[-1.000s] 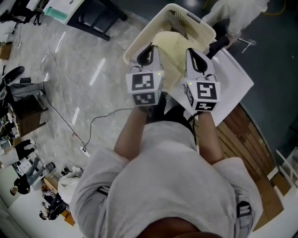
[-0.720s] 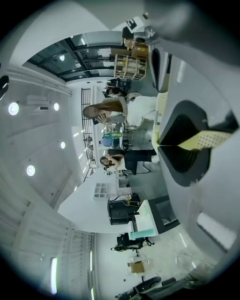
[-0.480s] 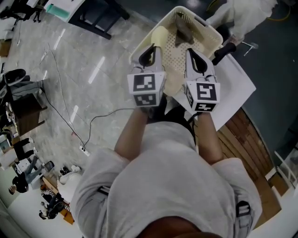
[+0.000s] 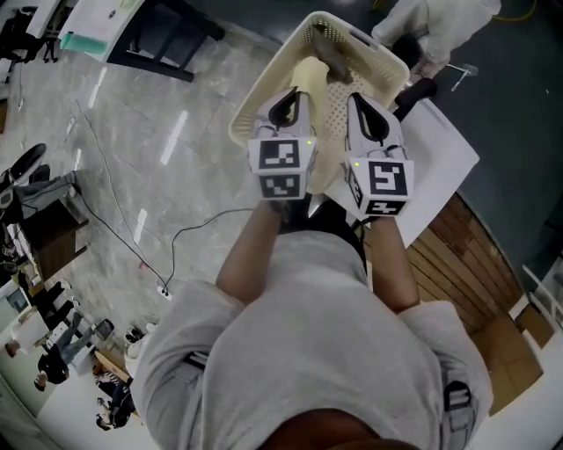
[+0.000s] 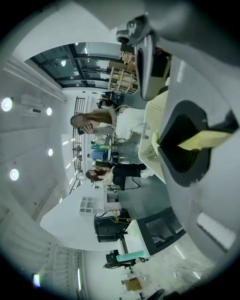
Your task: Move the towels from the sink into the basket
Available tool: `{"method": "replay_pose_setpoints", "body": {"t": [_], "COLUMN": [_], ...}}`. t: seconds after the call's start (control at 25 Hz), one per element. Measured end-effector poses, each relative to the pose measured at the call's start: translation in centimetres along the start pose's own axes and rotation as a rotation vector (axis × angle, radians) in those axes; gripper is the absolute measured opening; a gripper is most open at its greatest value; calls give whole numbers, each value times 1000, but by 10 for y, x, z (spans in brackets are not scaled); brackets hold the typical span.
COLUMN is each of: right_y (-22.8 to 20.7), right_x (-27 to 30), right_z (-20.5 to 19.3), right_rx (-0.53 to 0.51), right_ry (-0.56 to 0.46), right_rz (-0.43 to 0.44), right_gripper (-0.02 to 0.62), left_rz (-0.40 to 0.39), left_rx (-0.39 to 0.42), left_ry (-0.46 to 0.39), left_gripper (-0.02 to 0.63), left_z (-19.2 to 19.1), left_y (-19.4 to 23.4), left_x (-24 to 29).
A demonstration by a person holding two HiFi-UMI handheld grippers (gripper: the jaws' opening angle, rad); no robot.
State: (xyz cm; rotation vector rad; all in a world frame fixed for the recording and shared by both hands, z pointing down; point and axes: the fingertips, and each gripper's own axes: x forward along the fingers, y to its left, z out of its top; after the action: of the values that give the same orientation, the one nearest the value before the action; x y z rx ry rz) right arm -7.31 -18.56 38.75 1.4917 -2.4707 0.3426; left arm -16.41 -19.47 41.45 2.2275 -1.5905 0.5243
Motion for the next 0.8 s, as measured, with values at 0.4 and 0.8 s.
{"method": "replay_pose_setpoints", "body": {"t": [0.4, 0.8], "right_y": [-18, -39], "right_x": [27, 38], "right_z": [-4, -12], "right_rx": [34, 63], "right_ry": [25, 54], "right_rz": [-44, -71], "right_gripper": [6, 6], "left_rz": [-71, -100], "left_rx": [9, 0], "left_ry": [113, 251], "left_gripper": [25, 25], "left_z": [-22, -61], "left_y": [-2, -7], "left_x": [62, 109]}}
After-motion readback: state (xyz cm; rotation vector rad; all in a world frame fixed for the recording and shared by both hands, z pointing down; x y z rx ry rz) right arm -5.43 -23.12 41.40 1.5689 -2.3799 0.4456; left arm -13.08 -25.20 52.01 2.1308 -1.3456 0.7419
